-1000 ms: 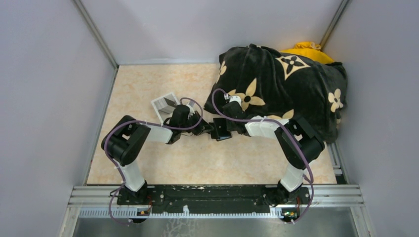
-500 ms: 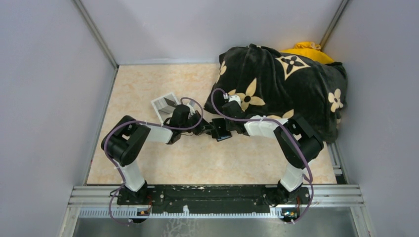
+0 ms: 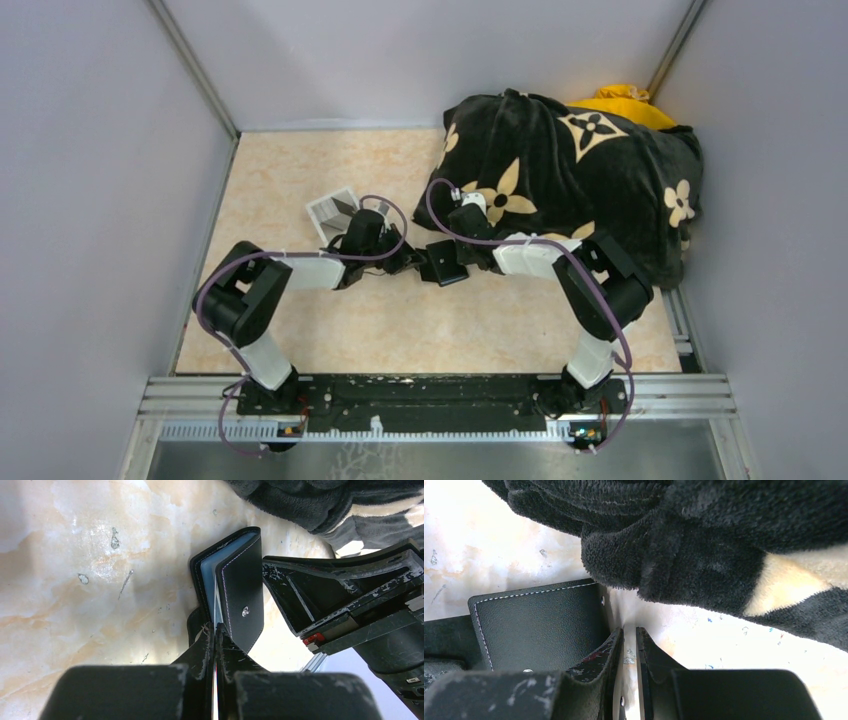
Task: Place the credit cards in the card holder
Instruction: Open the card holder at the center of the board.
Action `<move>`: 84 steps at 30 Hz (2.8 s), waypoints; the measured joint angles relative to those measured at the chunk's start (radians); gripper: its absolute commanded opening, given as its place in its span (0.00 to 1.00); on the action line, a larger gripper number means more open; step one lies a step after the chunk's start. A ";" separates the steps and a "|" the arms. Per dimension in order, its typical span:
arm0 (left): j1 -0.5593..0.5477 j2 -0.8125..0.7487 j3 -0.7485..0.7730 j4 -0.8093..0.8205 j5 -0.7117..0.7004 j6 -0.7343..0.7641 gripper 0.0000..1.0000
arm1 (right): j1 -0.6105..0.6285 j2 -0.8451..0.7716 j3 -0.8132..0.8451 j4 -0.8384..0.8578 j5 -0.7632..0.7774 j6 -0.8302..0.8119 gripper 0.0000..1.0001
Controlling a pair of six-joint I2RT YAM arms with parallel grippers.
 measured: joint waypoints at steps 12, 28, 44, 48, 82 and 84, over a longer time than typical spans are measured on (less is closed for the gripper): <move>0.000 0.021 0.000 0.034 0.018 -0.016 0.00 | 0.000 0.001 0.000 0.000 0.000 0.000 0.16; -0.024 0.043 0.000 0.042 0.010 -0.035 0.00 | 0.001 0.005 0.006 -0.003 0.000 0.000 0.16; -0.048 0.009 0.013 -0.042 -0.084 -0.046 0.00 | 0.001 0.005 0.005 -0.001 0.000 0.000 0.15; -0.050 -0.024 0.009 -0.086 -0.130 -0.047 0.00 | 0.001 0.005 0.005 0.000 -0.001 0.000 0.16; -0.051 0.057 -0.020 0.149 -0.002 -0.079 0.00 | 0.010 0.010 0.008 0.000 0.006 -0.018 0.15; -0.051 0.059 -0.022 0.171 0.008 -0.082 0.00 | 0.017 0.017 0.016 -0.001 0.008 -0.018 0.15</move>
